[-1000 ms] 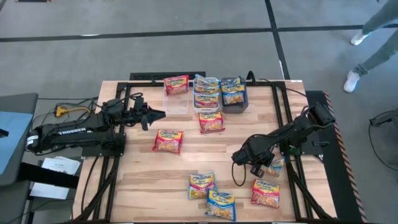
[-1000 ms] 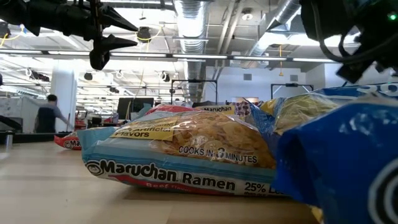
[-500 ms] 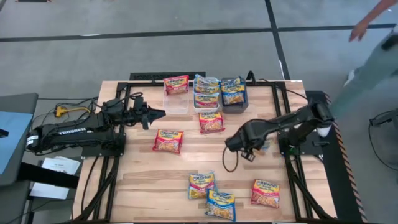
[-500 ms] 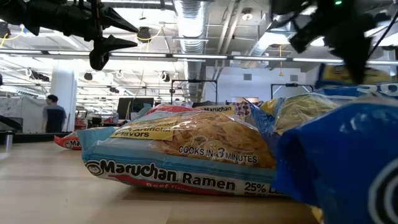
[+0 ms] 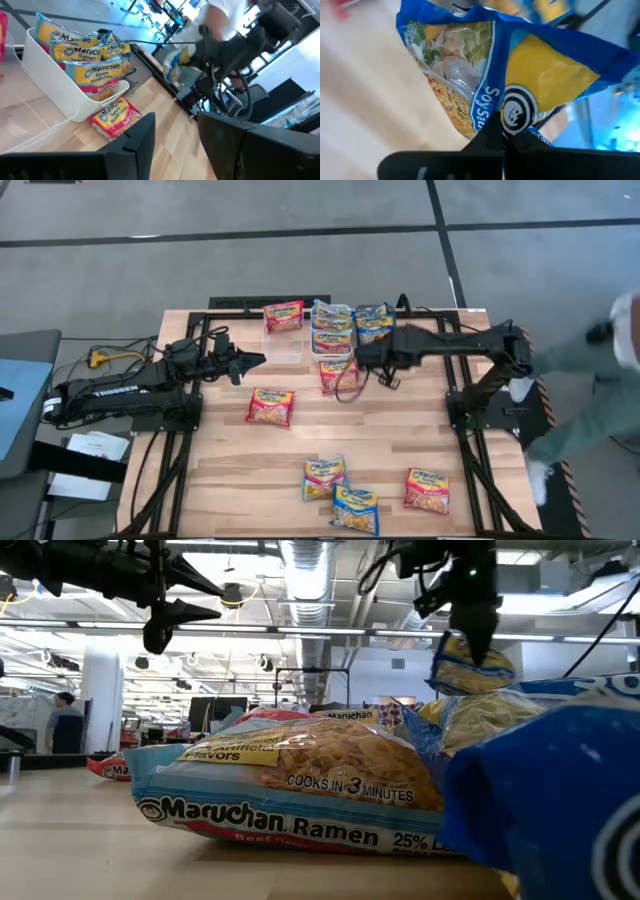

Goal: Sort Maruchan noodles
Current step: Put the blue noodle pack into the black bin

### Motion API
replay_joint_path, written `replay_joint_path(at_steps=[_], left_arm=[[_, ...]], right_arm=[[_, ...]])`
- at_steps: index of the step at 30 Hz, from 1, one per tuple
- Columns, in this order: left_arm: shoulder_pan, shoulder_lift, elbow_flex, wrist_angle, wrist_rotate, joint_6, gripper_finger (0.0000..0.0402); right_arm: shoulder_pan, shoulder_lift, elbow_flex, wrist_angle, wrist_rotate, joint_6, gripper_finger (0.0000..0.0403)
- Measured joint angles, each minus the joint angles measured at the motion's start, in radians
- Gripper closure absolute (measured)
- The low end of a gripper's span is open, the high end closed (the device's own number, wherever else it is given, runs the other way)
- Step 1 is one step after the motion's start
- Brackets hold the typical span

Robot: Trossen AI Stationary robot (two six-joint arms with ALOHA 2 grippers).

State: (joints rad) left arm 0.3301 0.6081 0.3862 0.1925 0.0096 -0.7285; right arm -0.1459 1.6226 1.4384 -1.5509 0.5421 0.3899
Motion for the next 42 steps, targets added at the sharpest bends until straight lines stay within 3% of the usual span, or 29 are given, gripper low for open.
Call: replay_joint_path(at_steps=[5,12,17,42], left_arm=[[0.000,0.000,0.000,0.000,-0.003,-0.001,0.0266],[0.000,0.000,0.000,0.000,-0.003,-0.001,0.0266],[0.000,0.000,0.000,0.000,-0.003,-0.001,0.0266],[0.000,0.000,0.000,-0.002,-0.007,-0.001,0.0266]], right_arm=[[-0.126,0.000,0.039,0.105,0.095,-0.196,0.0399],[-0.256,0.002,0.043,0.352,0.099,-0.512,0.0399],[-0.310,0.022,0.043,0.455,0.096,-0.636,0.0400],[-0.315,0.252,0.043,0.399,0.058,-0.657,0.0396]])
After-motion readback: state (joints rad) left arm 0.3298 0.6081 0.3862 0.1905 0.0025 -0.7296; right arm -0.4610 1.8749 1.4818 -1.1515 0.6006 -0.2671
